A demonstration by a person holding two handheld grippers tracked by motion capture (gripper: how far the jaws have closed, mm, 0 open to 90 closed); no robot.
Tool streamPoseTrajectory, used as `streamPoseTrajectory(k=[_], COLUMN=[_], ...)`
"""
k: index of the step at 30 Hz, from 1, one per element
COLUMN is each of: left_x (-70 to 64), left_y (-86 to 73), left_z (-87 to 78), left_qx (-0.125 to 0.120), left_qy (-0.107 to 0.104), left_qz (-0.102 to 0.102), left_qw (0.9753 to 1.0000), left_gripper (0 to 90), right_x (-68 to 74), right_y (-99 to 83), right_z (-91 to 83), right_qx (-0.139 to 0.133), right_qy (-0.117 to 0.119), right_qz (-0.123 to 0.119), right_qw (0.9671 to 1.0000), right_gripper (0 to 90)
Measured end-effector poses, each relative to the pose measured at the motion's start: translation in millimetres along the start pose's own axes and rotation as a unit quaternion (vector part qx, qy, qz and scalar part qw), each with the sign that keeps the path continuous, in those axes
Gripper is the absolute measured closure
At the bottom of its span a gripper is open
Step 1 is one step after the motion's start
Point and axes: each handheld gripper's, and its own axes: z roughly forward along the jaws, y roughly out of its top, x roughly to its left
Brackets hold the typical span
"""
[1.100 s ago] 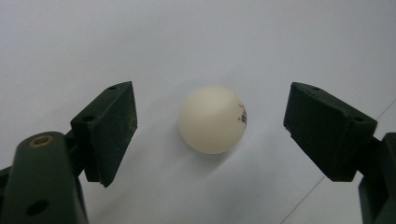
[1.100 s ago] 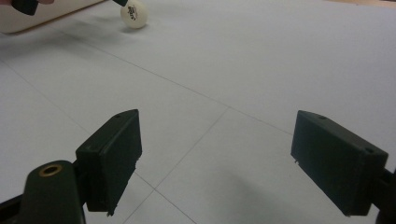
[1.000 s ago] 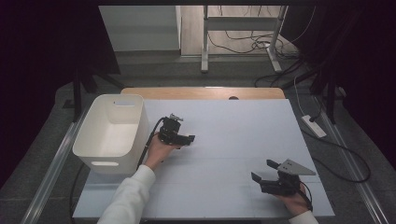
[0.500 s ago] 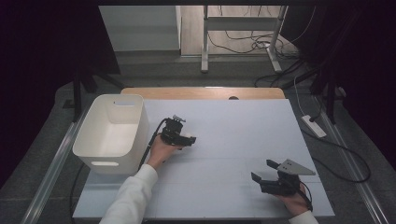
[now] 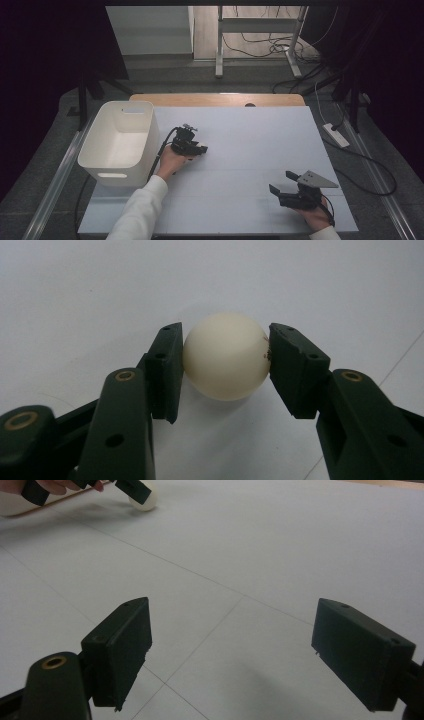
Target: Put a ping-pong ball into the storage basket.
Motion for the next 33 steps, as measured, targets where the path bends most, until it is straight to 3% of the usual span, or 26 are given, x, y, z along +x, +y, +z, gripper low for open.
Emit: streamPoseTrajectory(k=[9, 21, 23, 33], left_x=[0.0, -6.9, -9.7, -18.5], left_y=[1.1, 2.2, 2.5, 4.7], left_z=[-9.9, -22.9, -27.5, -48.7], left_qx=[-0.020, -0.044, -0.055, -0.090], left_qy=[-0.009, -0.002, 0.005, 0.001], left_qz=[-0.004, 0.013, 0.021, 0.032], left_qw=[0.9997, 0.9989, 0.9983, 0.9955], left_gripper=[50.9, 50.9, 50.9, 50.9], right_x=[-0.1, -0.1, 0.0, 0.1], right_y=[0.2, 0.2, 0.2, 0.3], right_z=[-0.3, 0.0, 0.0, -0.1], right_qx=[-0.001, -0.001, 0.000, -0.001], right_qy=[0.000, -0.001, -0.001, -0.001], right_qz=[0.000, 0.000, 0.000, 0.000], right_qw=[1.0000, 1.0000, 1.0000, 1.0000], right_gripper=[16.2, 16.2, 16.2, 16.2])
